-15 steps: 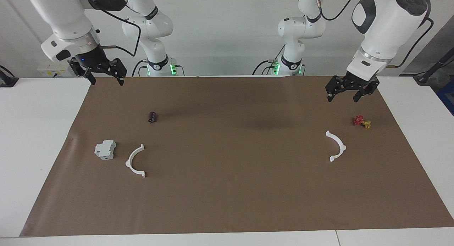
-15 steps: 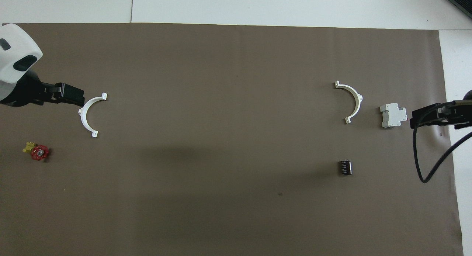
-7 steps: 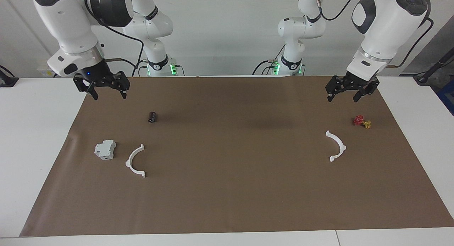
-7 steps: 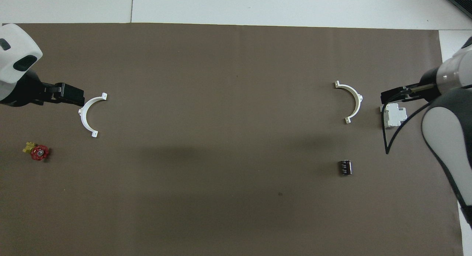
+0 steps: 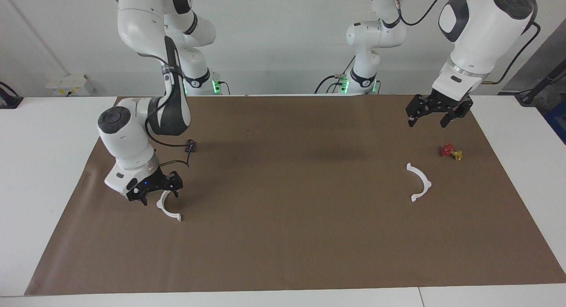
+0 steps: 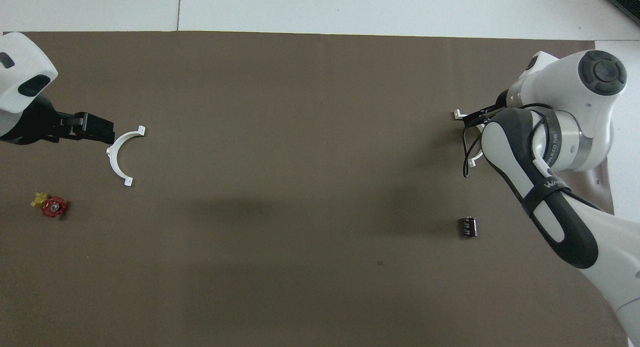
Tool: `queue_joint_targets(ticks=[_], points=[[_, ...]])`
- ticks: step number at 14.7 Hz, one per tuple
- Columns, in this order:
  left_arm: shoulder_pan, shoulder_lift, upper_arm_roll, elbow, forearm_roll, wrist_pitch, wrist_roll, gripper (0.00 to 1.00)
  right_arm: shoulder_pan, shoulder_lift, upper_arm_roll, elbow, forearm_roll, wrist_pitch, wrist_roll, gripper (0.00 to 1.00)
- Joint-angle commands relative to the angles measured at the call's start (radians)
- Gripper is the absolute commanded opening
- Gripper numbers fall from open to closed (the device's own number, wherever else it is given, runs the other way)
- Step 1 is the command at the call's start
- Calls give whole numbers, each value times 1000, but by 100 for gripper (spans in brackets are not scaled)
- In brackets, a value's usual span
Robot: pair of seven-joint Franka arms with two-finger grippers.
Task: Assemble drain pipe with both arms
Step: 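Grasp the white semicircular clamp half with the right gripper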
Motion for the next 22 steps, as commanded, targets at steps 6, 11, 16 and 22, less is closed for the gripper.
queue_joint_targets(ticks=[6,11,16,22], points=[[-7,-24,5,-26,11,19,-13,100,-58,53,11,-46,82,67,-124,97],[-7,-24,5,-26,11,19,-13,100,-67,50,11,-46,80,56,-164,1],[-7,-24,5,-26,11,19,-13,100,-52,51,9,-29,73,50,-168,0],[-7,-24,5,-28,11,19,-13,100,92,10,5,66,-2,-164,98,0]])
